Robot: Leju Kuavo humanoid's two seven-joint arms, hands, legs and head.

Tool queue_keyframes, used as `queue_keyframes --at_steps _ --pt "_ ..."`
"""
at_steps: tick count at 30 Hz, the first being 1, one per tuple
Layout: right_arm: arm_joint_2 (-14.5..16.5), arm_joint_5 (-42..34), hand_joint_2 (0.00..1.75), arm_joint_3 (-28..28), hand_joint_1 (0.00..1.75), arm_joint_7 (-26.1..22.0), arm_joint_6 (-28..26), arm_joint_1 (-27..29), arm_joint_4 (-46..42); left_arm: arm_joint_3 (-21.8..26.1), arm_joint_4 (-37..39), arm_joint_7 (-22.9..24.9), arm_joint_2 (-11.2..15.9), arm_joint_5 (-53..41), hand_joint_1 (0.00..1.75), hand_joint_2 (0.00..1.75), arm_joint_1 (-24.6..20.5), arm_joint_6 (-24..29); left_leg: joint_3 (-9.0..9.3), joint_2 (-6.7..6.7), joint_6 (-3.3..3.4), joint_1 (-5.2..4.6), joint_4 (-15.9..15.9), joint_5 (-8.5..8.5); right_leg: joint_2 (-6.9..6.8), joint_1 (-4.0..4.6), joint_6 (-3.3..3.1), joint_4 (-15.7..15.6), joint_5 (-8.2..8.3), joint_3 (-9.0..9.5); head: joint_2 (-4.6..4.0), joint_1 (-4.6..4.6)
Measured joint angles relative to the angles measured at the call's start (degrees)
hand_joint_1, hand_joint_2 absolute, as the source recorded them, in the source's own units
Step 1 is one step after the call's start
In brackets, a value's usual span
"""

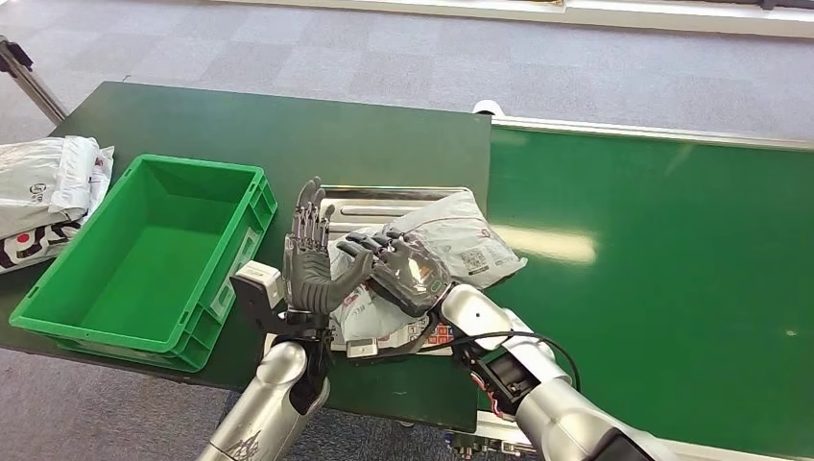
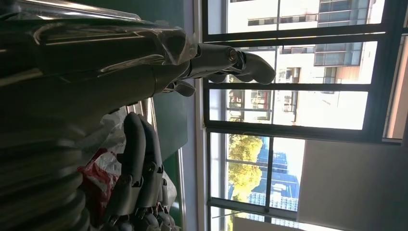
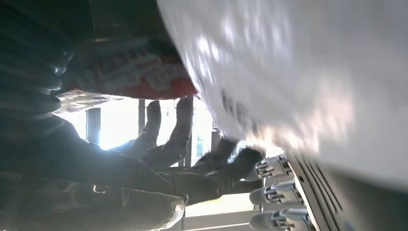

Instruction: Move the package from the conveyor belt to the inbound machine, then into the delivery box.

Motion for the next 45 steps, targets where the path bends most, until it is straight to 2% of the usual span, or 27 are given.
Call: queue_keyframes --at_steps 5,10,16,18,21,26,29,31,36,45 --pt "-0.2 -2.5 1.75 0.0 0.00 -1.7 -1.8 1.3 -0.5 0.0 0.4 0.0 0.0 0.0 0.00 1.75 -0.1 0.3 0.00 0.00 0.00 0.00 0.0 0.00 0.00 0.00 0.00 0.0 0.00 -0.01 0.00 -0.01" --pt "-0.4 -3.2 1.75 0.0 0.00 -1.9 -2.0 1.8 -1.0 0.0 0.6 0.0 0.0 0.0 0.00 1.75 -0.2 0.4 0.00 0.00 0.00 0.00 0.0 0.00 0.00 0.00 0.00 0.0 0.00 -0.01 0.00 -0.01" --pt "-1.6 -7.7 1.75 -0.9 0.00 -1.3 -2.9 3.2 -4.2 0.0 0.6 0.0 0.1 0.0 0.00 1.75 -0.2 0.6 0.00 0.00 0.00 0.00 0.0 0.00 0.00 0.00 0.00 0.0 0.00 0.00 0.00 -0.01" --pt "-2.3 -8.0 1.75 -2.8 0.00 -2.9 -3.1 4.6 -7.3 0.0 0.7 0.0 0.1 0.1 0.00 1.75 -0.2 0.8 0.00 -0.01 0.00 0.00 0.0 0.00 -0.01 0.00 0.00 0.0 0.00 0.00 0.00 0.01" --pt "-2.7 -7.5 1.75 -8.8 0.00 -7.5 -3.2 8.2 -13.3 0.0 0.7 0.0 0.2 0.1 0.00 1.75 -0.2 1.4 -0.01 -0.02 0.00 -0.01 0.0 0.00 -0.01 -0.01 0.00 0.0 0.00 0.00 0.00 -0.01" --pt "-2.7 -9.1 1.75 -17.8 0.00 -11.9 -3.2 12.4 -19.9 0.0 0.7 0.1 0.2 0.2 0.00 1.75 -0.1 1.7 0.00 -0.01 0.00 0.00 0.0 0.00 -0.01 0.00 0.00 0.0 0.00 0.00 0.00 -0.01" --pt "-2.5 -14.4 1.75 -21.9 0.00 -13.3 -3.2 15.2 -23.8 0.0 0.7 0.5 0.2 0.2 0.00 1.75 0.0 2.4 0.00 -0.02 0.00 0.00 0.0 0.00 -0.02 0.00 0.00 0.0 0.00 0.02 0.00 0.00" --pt "-2.7 -20.6 1.75 -23.4 0.00 -13.3 -3.2 16.8 -25.9 0.0 0.4 0.7 0.3 0.1 0.00 1.75 0.4 2.9 0.00 -0.01 0.00 -0.01 0.0 0.00 -0.02 -0.01 0.00 0.0 0.00 0.03 0.00 0.00" --pt "-5.1 -36.2 1.75 -24.0 0.00 -10.0 -2.0 21.0 -32.4 0.1 -1.5 0.9 0.9 0.1 0.00 1.75 2.5 3.7 -0.01 -0.02 0.00 -0.01 0.0 -0.01 -0.02 -0.01 0.00 0.0 0.00 0.01 0.00 0.00" --pt "-8.6 -43.1 1.75 -24.4 0.00 -6.0 0.5 25.8 -41.0 0.1 -3.6 0.6 1.7 -0.5 0.00 1.75 4.9 5.4 0.00 -0.02 0.00 -0.01 0.0 -0.02 -0.02 -0.01 0.00 0.0 -0.01 0.01 0.00 -0.01"
